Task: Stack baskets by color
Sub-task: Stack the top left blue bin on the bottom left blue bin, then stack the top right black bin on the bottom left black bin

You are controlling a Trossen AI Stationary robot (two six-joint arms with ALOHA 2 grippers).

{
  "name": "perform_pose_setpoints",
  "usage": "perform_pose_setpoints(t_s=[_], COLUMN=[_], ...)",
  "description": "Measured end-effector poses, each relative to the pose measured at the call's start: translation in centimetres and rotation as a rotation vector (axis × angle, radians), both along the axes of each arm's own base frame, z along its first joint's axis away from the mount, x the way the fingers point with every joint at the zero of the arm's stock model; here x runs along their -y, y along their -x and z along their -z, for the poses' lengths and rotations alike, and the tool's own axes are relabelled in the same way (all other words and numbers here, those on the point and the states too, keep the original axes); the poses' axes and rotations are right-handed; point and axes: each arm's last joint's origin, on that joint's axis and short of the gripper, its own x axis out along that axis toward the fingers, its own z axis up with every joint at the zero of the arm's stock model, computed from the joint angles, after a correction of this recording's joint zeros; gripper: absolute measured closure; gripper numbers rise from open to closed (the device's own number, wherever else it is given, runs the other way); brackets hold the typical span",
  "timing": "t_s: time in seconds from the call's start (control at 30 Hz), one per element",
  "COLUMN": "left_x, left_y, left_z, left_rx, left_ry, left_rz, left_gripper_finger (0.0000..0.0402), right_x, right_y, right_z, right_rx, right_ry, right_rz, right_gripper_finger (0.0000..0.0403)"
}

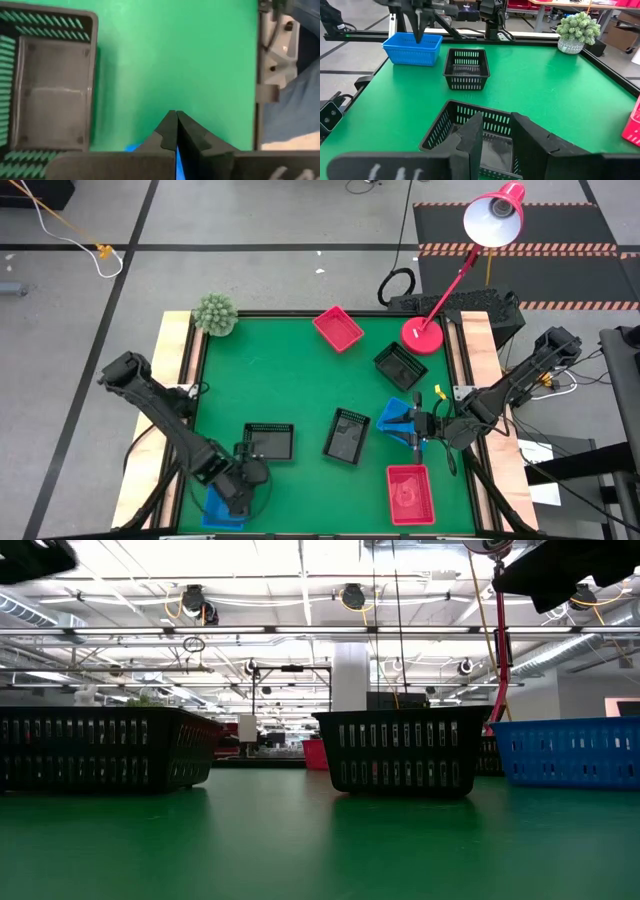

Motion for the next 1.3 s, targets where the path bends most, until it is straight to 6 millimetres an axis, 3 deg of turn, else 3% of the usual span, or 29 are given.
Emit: perform_pose_setpoints(t_s=[0.27,0.4,0.77,1.07,1.3], left_x=[-0.9,-0.8,-0.2,0.0,-1.1], left_y=[-2.5,-2.6,-1.3,-1.2,-1.7], left_z=[3.3,4.4,4.6,4.4,0.0], left_rx=[-0.127,-0.200,-0.258,-0.233,0.026], left_ry=[-0.021,-0.031,-0.061,-0.058,-0.172], left_rz=[0.086,0.096,0.073,0.076,0.077], left_gripper_finger=[0.0400,0.0400,0.0398,0.0396,0.0396], right_x=[0.0,0.0,0.0,0.0,0.2], right_y=[0.0,0.0,0.0,0.0,-0.1], right_z=[0.0,0.0,0.0,0.0,0.0], right_rx=[-0.003,-0.003,-0.002,-0.002,0.004], right_ry=[-0.001,-0.001,-0.002,-0.002,-0.023], right_rz=[0.002,0.002,0.003,0.003,0.024], right_gripper_finger=[0.0307,0.0307,0.0307,0.0307,0.0307])
